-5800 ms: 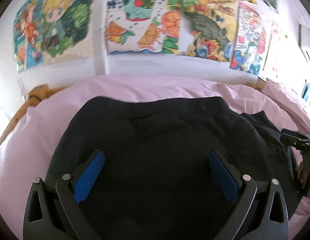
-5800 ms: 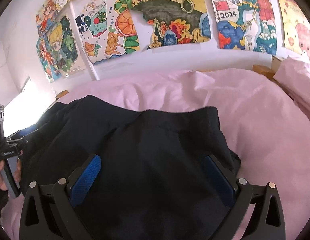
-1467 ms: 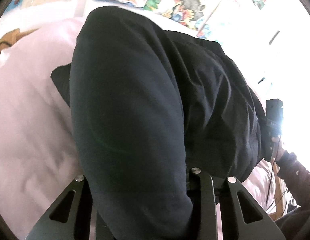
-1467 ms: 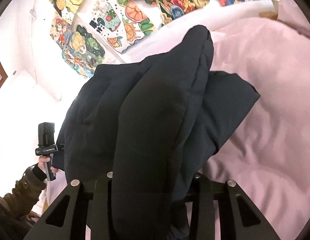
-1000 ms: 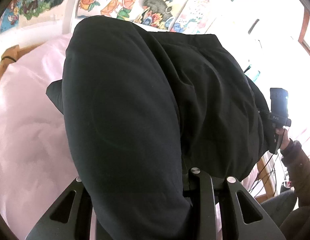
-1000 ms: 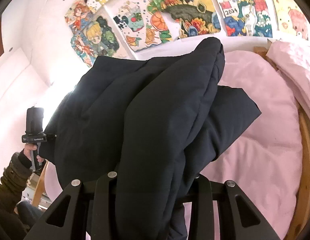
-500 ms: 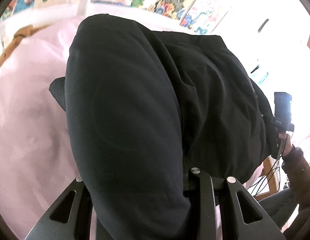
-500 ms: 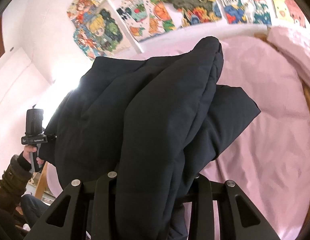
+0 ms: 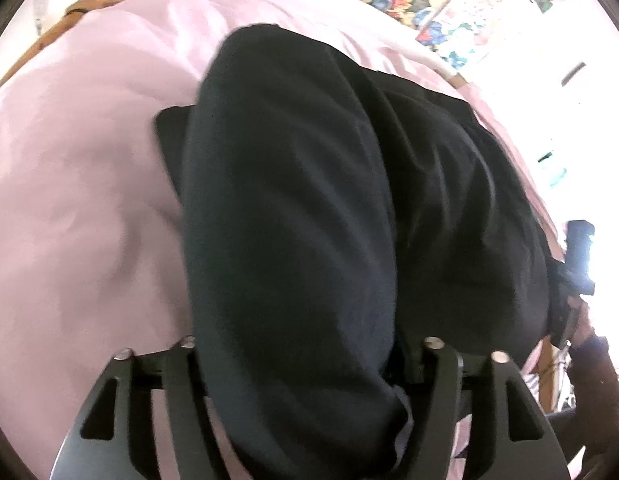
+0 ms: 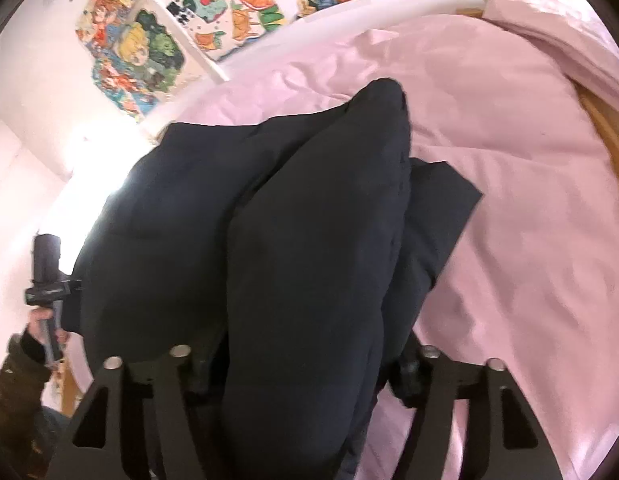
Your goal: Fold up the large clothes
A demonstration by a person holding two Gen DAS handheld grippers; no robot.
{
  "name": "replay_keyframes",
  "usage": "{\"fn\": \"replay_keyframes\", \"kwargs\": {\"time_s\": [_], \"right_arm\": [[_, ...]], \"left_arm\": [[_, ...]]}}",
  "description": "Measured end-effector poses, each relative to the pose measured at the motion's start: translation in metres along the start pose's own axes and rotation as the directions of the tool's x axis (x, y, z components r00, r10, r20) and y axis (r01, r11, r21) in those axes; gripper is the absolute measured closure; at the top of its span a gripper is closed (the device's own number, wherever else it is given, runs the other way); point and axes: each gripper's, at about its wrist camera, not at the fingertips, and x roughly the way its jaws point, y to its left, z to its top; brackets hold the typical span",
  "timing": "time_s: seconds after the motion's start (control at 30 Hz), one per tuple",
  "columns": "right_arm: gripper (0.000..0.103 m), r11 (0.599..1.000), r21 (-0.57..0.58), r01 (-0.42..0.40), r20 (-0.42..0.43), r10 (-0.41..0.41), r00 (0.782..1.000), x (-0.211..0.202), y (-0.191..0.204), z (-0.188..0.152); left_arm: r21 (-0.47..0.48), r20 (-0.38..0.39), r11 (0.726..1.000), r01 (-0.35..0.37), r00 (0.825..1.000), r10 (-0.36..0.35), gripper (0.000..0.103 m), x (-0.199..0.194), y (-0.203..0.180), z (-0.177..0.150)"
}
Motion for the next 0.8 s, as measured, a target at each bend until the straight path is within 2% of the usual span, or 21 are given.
{"fn": "replay_keyframes", "kwargs": {"time_s": [0.13, 0.23, 0.33, 0.47, 0.57, 0.63, 0.73, 0.8], "right_arm": [[0.020, 0.994, -0.028, 0.106, 0.002, -0.106, 0.994, -0.006, 0.004, -0.006], [0.015, 0.983, -0.060, 0.172, 0.015, -0.171, 0.985, -0.012, 0.012, -0.010], [0.005, 0.968, -0.095, 0.234, 0.058, -0.229, 0.972, -0.020, 0.025, -0.015], [0.000, 0.948, -0.118, 0.296, 0.120, -0.283, 0.952, -0.026, 0.045, -0.026], [0.000, 0.919, -0.132, 0.372, 0.173, -0.348, 0.921, -0.026, 0.060, -0.035], [0.000, 0.904, -0.133, 0.406, 0.205, -0.375, 0.904, -0.028, 0.069, -0.042], [0.000, 0.904, -0.101, 0.416, 0.264, -0.378, 0.887, -0.036, 0.077, -0.053], [0.000, 0.912, -0.066, 0.405, 0.301, -0.368, 0.880, -0.042, 0.083, -0.059]], "left_arm": [[0.001, 0.038, 0.996, -0.086, 0.996, 0.086, 0.020, -0.001, -0.006, -0.005], [0.021, 0.084, 0.985, -0.174, 0.982, 0.172, 0.008, 0.000, -0.017, -0.012], [0.035, 0.135, 0.967, -0.251, 0.960, 0.244, 0.002, 0.005, -0.022, -0.021], [0.019, 0.186, 0.954, -0.299, 0.939, 0.291, 0.002, 0.004, -0.025, -0.035], [-0.001, 0.225, 0.937, -0.350, 0.913, 0.342, 0.002, -0.010, -0.026, -0.055], [-0.002, 0.271, 0.922, -0.386, 0.888, 0.372, 0.002, -0.020, -0.032, -0.066], [-0.010, 0.360, 0.898, -0.441, 0.836, 0.414, 0.002, -0.041, -0.041, -0.093], [-0.018, 0.392, 0.899, -0.438, 0.824, 0.409, 0.002, -0.048, -0.047, -0.105]]}}
